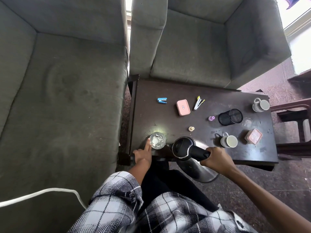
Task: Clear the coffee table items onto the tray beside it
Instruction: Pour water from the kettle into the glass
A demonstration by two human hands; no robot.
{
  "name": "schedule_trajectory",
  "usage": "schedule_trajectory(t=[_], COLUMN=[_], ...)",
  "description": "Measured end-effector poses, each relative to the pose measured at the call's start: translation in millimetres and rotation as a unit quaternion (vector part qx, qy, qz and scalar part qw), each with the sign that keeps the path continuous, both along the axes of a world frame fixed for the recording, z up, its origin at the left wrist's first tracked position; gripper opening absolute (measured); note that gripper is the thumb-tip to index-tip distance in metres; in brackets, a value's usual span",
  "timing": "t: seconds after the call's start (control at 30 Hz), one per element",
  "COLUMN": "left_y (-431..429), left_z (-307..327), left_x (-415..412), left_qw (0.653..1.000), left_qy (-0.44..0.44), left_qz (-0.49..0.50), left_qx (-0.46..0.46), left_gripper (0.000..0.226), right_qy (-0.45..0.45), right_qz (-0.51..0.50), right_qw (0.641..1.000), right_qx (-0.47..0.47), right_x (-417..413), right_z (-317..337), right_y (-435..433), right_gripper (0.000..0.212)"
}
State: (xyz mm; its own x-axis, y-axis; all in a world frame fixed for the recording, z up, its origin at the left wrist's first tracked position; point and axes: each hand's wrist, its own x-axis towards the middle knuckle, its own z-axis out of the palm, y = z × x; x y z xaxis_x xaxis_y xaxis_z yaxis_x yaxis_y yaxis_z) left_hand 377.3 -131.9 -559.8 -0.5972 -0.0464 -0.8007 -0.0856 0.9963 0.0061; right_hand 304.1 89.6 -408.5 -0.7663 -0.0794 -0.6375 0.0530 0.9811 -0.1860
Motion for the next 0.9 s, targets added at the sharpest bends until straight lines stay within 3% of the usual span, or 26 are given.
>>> schedule_trajectory(t=[0.9], left_y=[2.5], left_z=[0.4], left_x=[0.7], left_qw=[1.0], left_qy=[0.001], left_qz=[0.003], left_qx=[-0.001], left_gripper=[0.077], right_qy=[0.001], right_qz=[0.002], right_qw=[1.0], right_qx=[-0.004], right_x=[2.1], right_z=[-5.2], right_y=[7.0], right_gripper=[0.029])
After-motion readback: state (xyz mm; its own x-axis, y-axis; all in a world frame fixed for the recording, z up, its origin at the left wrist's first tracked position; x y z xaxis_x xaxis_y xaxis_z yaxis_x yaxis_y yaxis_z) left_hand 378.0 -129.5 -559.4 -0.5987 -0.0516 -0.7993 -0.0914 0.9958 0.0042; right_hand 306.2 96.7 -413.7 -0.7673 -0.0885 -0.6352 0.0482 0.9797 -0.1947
